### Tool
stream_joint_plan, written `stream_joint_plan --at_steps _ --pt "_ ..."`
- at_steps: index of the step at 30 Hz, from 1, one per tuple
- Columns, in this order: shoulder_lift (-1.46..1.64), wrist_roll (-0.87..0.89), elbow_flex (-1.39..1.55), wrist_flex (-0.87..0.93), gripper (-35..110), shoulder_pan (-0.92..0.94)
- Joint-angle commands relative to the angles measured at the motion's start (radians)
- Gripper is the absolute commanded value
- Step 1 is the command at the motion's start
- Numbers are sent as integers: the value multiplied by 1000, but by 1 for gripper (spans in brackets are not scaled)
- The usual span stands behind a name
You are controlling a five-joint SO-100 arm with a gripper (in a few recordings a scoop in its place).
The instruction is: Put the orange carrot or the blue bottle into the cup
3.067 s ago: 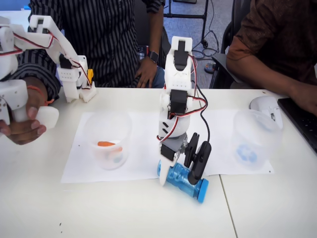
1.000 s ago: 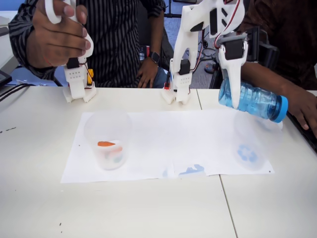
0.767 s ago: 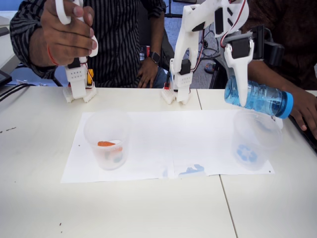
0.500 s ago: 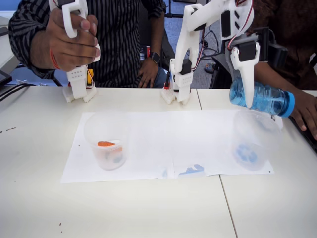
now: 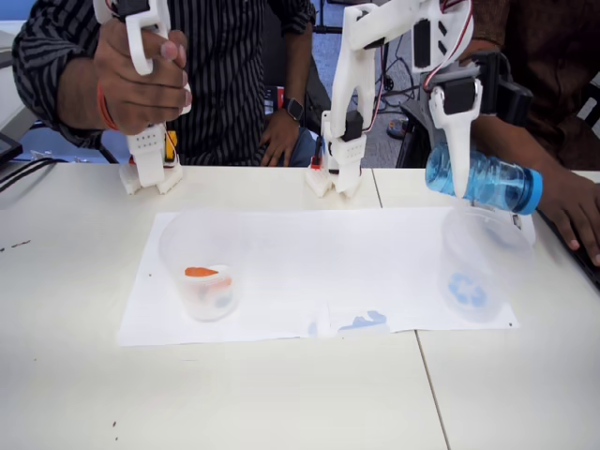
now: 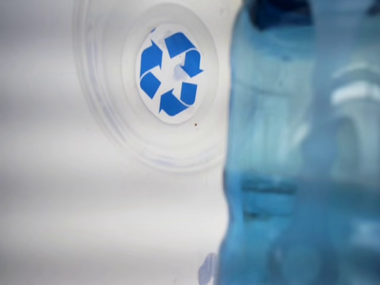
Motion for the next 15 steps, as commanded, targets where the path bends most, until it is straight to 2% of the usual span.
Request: stream_joint_plan --at_steps 1,15 --pt "144 9 11 12 26 -23" --pt "140 6 35 12 26 -92"
